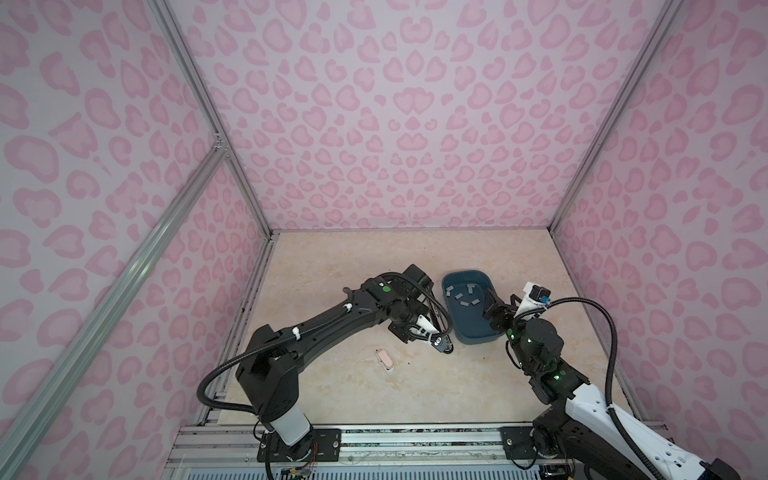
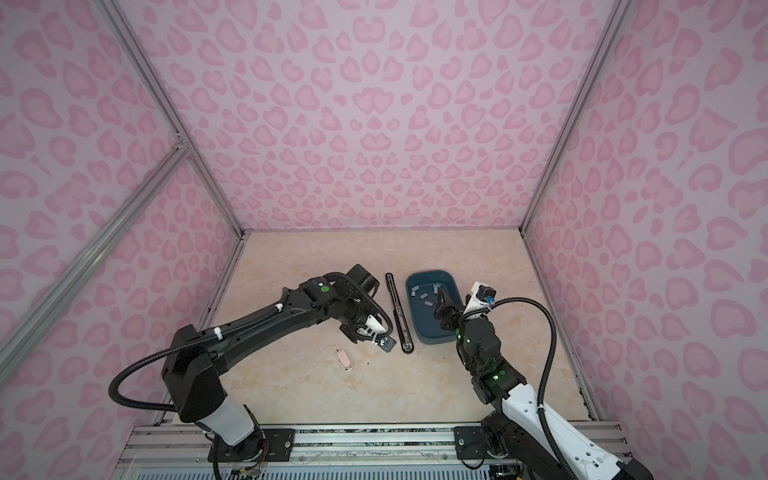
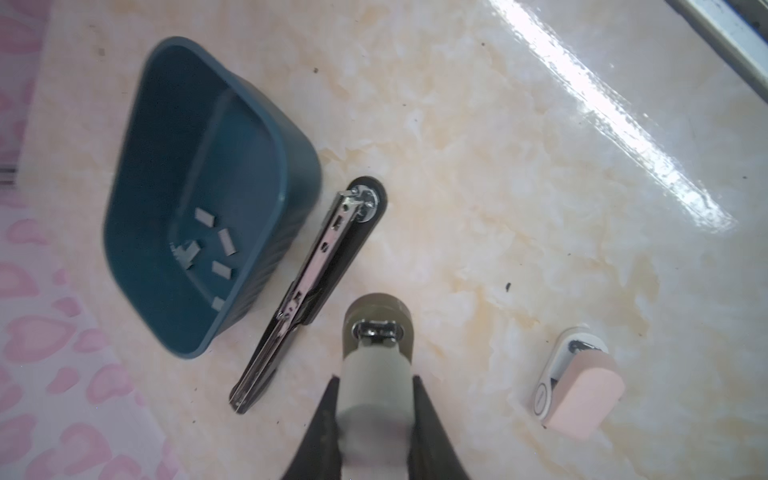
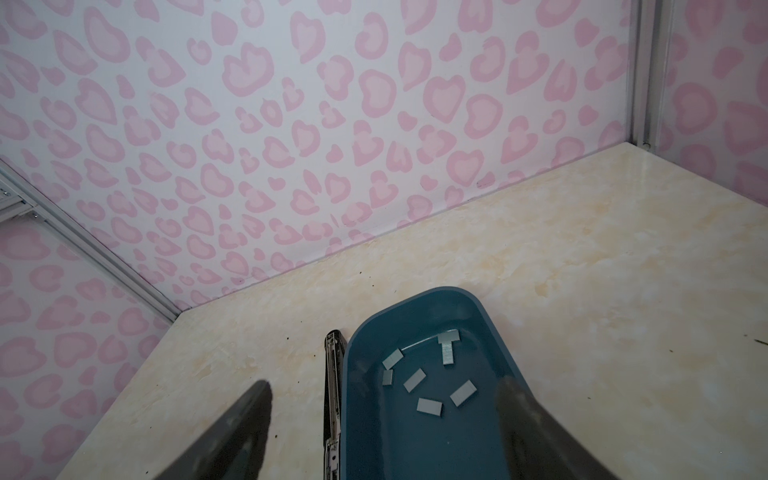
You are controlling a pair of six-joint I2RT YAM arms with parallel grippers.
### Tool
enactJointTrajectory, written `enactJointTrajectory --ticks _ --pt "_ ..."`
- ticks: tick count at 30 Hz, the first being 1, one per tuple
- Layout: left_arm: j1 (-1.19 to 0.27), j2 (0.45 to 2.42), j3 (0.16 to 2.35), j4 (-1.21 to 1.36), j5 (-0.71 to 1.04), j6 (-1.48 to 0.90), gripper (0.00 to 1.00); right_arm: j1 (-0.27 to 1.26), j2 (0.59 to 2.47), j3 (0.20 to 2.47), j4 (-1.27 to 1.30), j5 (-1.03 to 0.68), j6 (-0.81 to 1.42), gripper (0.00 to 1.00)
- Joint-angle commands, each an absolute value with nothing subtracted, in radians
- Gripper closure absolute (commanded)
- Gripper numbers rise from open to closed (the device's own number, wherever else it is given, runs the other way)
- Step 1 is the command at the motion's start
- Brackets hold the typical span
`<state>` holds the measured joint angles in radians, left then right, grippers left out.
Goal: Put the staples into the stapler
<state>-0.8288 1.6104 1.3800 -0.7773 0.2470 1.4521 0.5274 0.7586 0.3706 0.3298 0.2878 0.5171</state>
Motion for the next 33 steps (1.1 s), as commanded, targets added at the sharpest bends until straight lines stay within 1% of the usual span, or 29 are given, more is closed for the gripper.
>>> enactJointTrajectory --ticks 1,2,4,7,9,15,20,24,30,33 --pt "-0.81 1.528 1.351 -0.693 0.376 1.359 0.96 0.532 0.779 0.408 0.328 0.08 0.502 0.18" --pt "-0.803 1.508 1.338 -0.672 0.387 1.338 0.97 0.542 0.794 0.417 0.355 0.013 0.474 0.24" --pt "-0.787 1.477 1.313 -0.636 0.396 1.302 0.96 0.59 0.822 0.436 0.384 -0.041 0.415 0.31" --pt "-0.762 1.423 1.275 -0.529 0.38 1.224 0.96 0.697 0.866 0.454 0.416 -0.041 0.337 0.36" --pt "-0.751 1.393 1.27 -0.483 0.368 1.181 0.97 0.735 0.895 0.459 0.449 -0.075 0.329 0.38" --pt "-0.744 1.352 1.296 -0.455 0.321 1.073 0.97 0.743 0.937 0.473 0.492 -0.169 0.424 0.48" --pt "-0.747 1.315 1.235 -0.416 0.341 1.095 0.96 0.745 0.942 0.467 0.501 -0.161 0.443 0.53" --pt "-0.753 1.312 1.218 -0.407 0.346 1.097 0.97 0.745 0.937 0.467 0.514 -0.191 0.452 0.58" --pt "-0.765 1.324 1.241 -0.407 0.328 1.085 0.97 0.745 0.927 0.455 0.541 -0.207 0.469 0.58" --pt "-0.794 1.331 1.24 -0.432 0.312 1.119 0.96 0.747 0.943 0.475 0.53 -0.236 0.474 0.6"
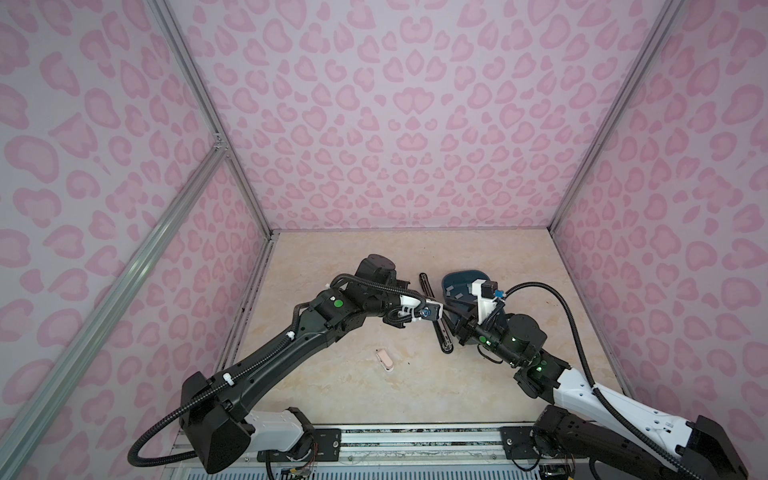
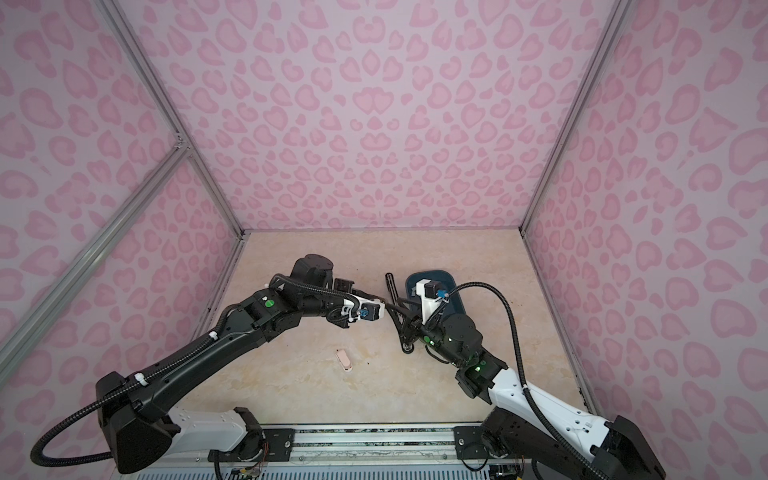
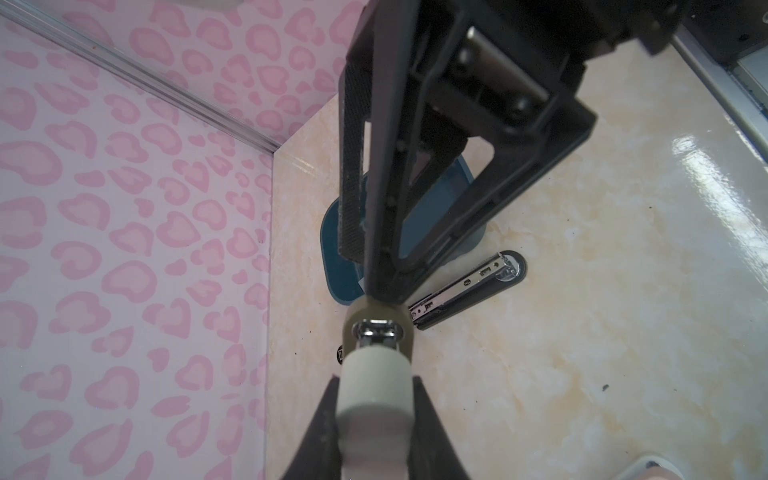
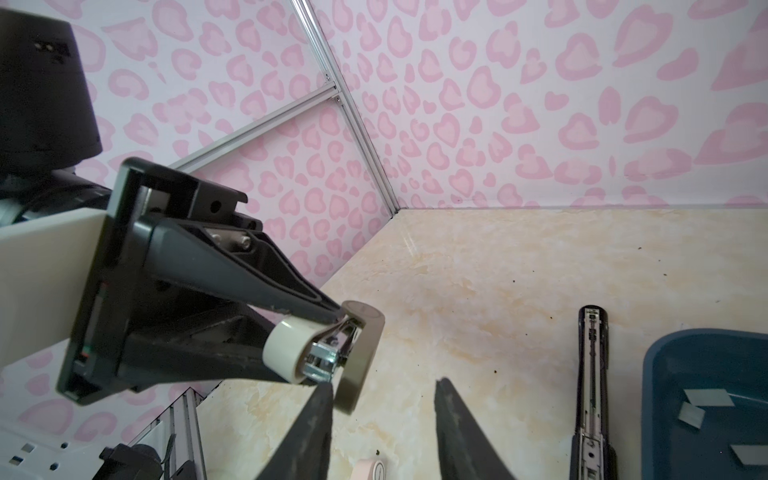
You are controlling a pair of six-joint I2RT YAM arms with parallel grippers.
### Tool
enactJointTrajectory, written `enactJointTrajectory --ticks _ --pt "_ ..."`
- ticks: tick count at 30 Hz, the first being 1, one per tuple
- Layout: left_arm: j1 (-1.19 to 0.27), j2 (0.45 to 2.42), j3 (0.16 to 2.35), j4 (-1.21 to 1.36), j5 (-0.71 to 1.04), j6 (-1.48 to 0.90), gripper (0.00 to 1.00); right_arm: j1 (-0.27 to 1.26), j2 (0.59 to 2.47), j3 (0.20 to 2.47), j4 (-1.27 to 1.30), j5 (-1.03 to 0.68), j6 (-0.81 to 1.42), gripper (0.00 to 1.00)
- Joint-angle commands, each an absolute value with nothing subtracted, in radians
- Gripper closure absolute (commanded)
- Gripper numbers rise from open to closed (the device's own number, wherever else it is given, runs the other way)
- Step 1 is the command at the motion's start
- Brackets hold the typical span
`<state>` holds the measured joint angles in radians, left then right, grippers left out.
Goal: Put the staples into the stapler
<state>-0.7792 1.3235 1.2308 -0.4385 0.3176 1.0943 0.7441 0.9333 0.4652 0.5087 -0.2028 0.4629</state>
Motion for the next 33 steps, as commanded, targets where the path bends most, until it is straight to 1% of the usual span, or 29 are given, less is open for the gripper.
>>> enactJointTrajectory --ticks 1,5,8,11,19,22,27,29,31,33 --pt "-0.799 1.332 1.235 -0.431 0.305 1.123 0.96 0.747 0.949 0.482 0.528 -0.246 0.475 0.61" --pt "-0.8 1.333 1.227 -0.428 0.329 1.123 0.96 0.748 0.966 0.494 0.497 -0.213 0.486 0.66" --pt "-0.8 1.334 1.24 -0.43 0.343 1.109 0.97 0.745 0.975 0.494 0.469 -0.154 0.5 0.73" --pt "-0.8 1.33 1.257 -0.428 0.344 1.093 0.96 0.735 0.984 0.482 0.478 -0.137 0.519 0.8" --pt "-0.794 1.307 1.307 -0.438 0.43 1.025 0.96 0.735 1.009 0.478 0.488 -0.123 0.533 0.85" --pt "-0.793 1.297 1.314 -0.431 0.473 0.996 0.96 0.735 1.015 0.488 0.478 -0.127 0.523 0.85" --pt "-0.792 1.298 1.339 -0.392 0.553 0.873 0.97 0.734 0.987 0.493 0.451 -0.104 0.5 0.84" --pt "-0.792 1.297 1.335 -0.338 0.562 0.776 0.97 0.735 0.965 0.491 0.446 -0.094 0.489 0.82" --pt "-0.79 1.288 1.32 -0.262 0.532 0.665 0.97 0.735 0.944 0.484 0.447 -0.08 0.467 0.79" --pt "-0.765 1.268 1.286 -0.177 0.513 0.527 0.97 0.735 0.92 0.475 0.442 -0.026 0.427 0.75"
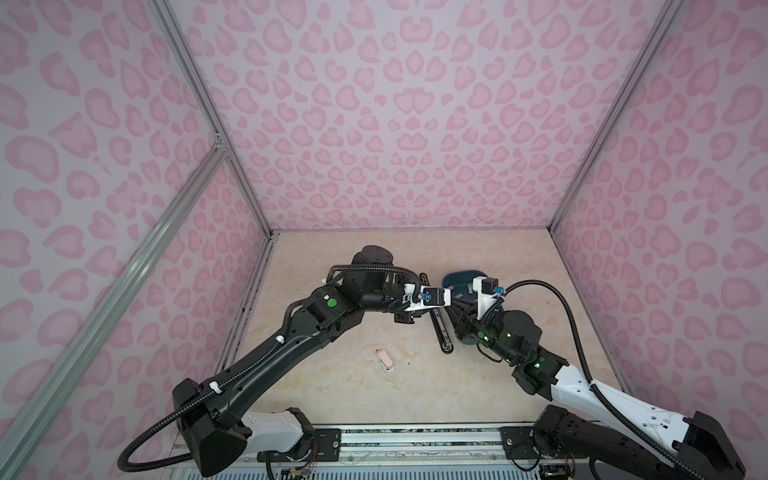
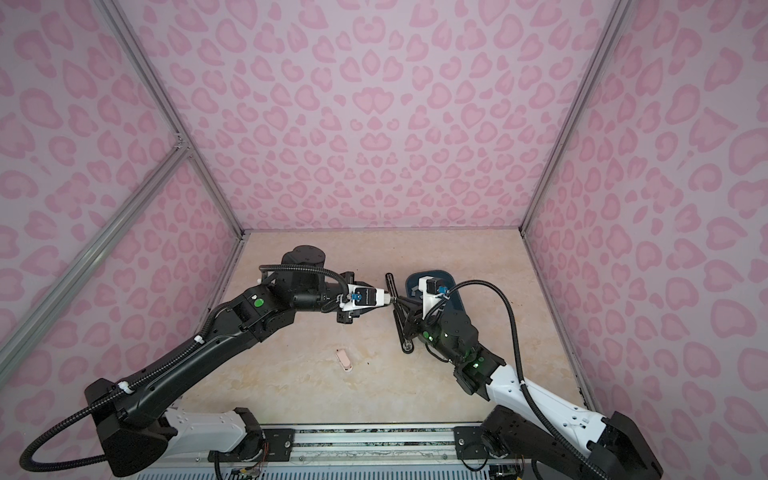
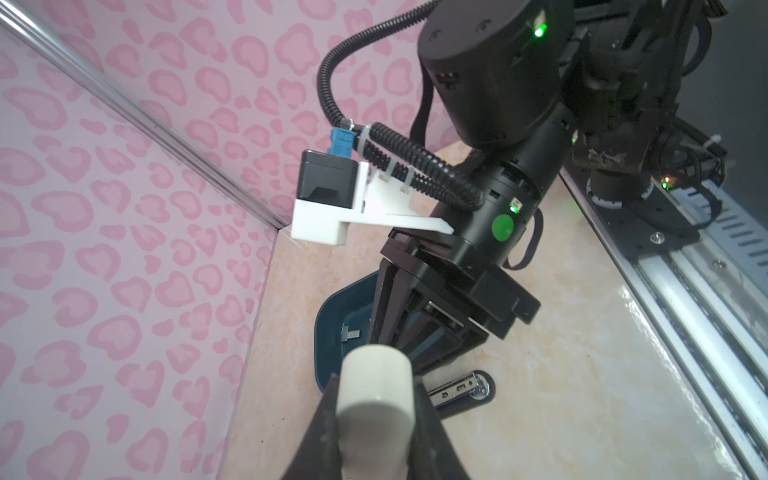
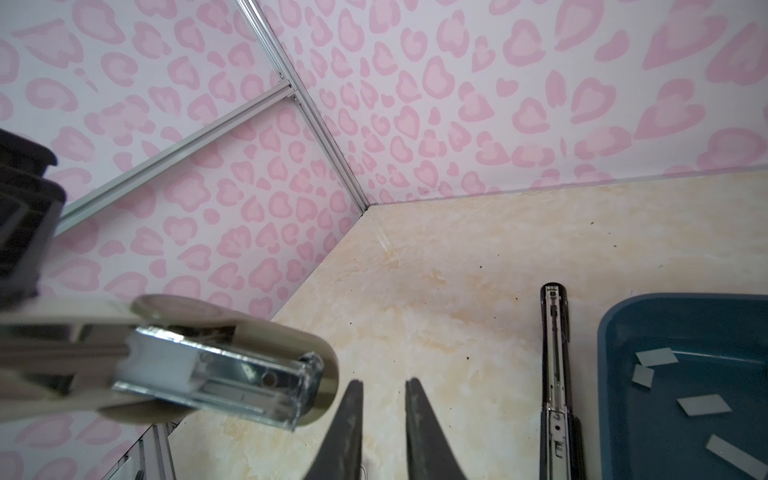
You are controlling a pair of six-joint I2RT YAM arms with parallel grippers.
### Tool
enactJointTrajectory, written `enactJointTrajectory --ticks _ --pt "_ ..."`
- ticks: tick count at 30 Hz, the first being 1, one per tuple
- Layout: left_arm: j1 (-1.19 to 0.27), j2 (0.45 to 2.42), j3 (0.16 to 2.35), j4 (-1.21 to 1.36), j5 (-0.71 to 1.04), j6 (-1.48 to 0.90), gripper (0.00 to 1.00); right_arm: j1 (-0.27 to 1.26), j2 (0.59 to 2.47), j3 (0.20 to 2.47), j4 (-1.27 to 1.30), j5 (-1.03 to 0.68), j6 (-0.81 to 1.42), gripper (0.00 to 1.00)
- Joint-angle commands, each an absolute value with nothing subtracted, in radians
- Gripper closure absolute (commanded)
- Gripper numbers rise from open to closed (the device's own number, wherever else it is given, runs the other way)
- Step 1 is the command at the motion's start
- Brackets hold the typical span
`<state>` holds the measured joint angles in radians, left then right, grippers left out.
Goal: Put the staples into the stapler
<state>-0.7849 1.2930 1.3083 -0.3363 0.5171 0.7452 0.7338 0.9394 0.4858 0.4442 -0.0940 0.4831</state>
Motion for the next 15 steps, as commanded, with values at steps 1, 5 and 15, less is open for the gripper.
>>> enactJointTrajectory --ticks 1,5,15 --pt "-0.752 1.257 1.261 -0.132 0.487 0.447 0.97 0.735 0.907 0.466 0.442 0.015 0.395 0.75" --pt "-0.73 1.221 1.181 -0.112 0.458 0.332 0.97 0.735 0.844 0.377 0.548 0.11 0.245 0.53" --pt "-0.73 1.099 0.859 0.221 0.361 0.004 0.97 0.735 0.693 0.307 0.637 0.007 0.078 0.4"
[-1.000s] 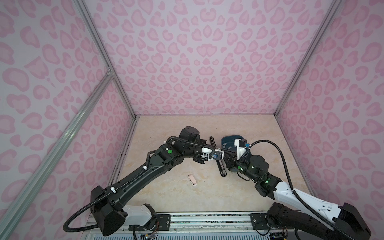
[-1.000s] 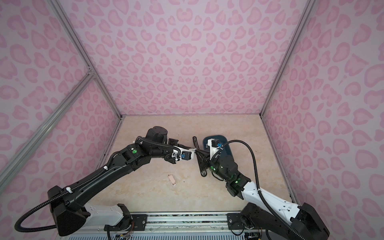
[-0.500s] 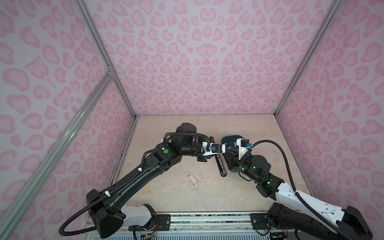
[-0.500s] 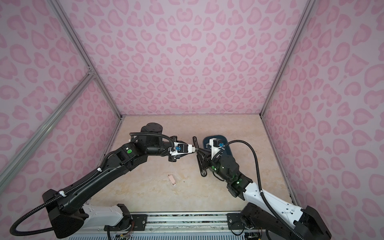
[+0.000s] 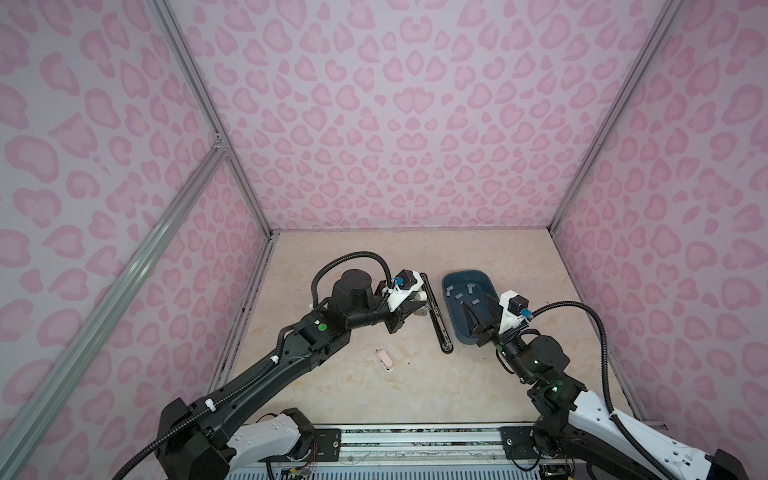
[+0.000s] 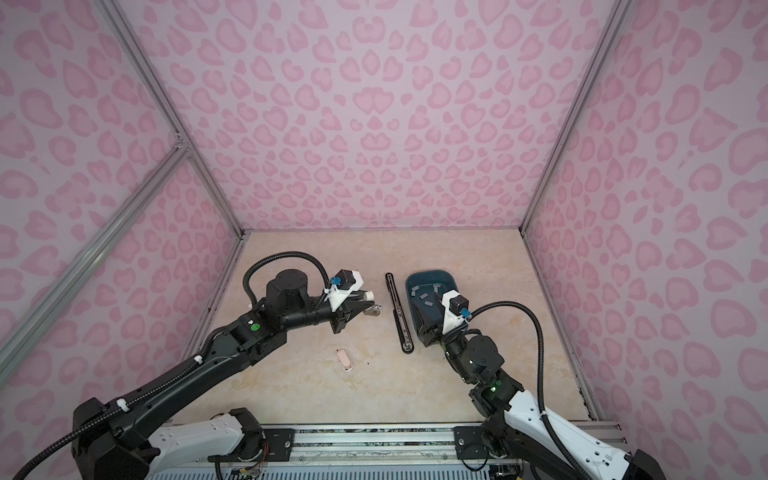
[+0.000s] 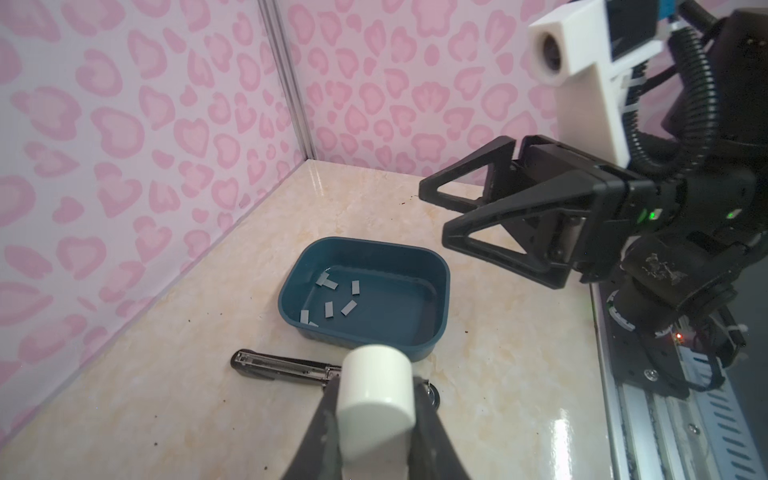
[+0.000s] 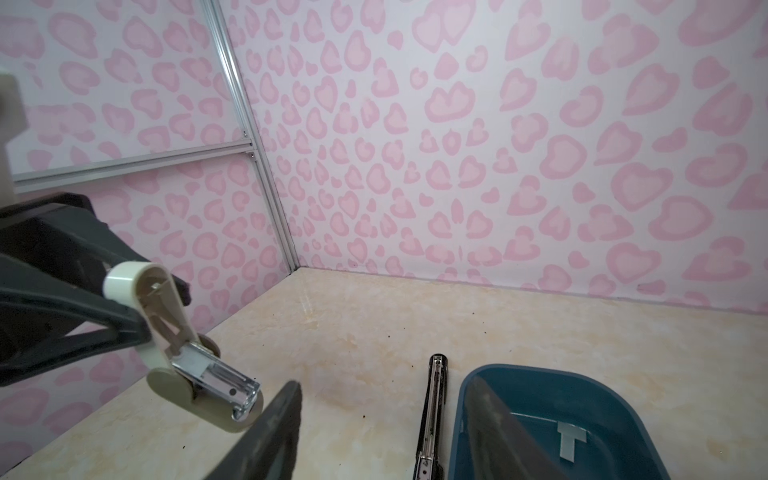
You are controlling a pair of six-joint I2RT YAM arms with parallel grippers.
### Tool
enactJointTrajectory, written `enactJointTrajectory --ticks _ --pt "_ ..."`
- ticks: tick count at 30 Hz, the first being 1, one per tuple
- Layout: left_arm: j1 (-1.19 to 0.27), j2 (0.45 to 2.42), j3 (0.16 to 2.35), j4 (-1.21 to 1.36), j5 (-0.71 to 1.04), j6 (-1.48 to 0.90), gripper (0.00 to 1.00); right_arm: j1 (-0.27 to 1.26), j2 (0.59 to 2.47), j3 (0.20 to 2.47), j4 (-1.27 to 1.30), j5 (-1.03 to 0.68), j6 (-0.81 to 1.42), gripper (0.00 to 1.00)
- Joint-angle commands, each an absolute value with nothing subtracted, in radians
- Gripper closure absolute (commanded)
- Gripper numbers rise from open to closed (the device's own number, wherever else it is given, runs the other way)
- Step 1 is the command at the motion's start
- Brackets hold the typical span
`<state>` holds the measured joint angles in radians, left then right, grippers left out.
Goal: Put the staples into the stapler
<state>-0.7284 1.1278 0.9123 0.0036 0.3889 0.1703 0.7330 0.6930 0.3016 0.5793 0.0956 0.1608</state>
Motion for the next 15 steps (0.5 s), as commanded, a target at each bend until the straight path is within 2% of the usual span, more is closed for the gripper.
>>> enactJointTrajectory --ticks 1,4,11,15 --pt "-0.73 1.086 0.816 0.272 0.344 -0.024 0.97 0.737 0.704 0.319 0.627 -0.02 0.065 0.41" --pt "-0.73 1.063 0.723 0.35 0.307 -0.028 0.97 0.75 0.746 0.335 0.639 -0.106 0.046 0.41" --pt "-0.73 1.035 0.573 0.48 0.391 0.038 0.97 0.804 0.901 0.385 0.643 -0.251 -0.004 0.24" --pt "-0.73 1.01 0.527 0.57 0.474 0.013 0.97 0.807 0.994 0.416 0.64 -0.351 -0.01 0.21"
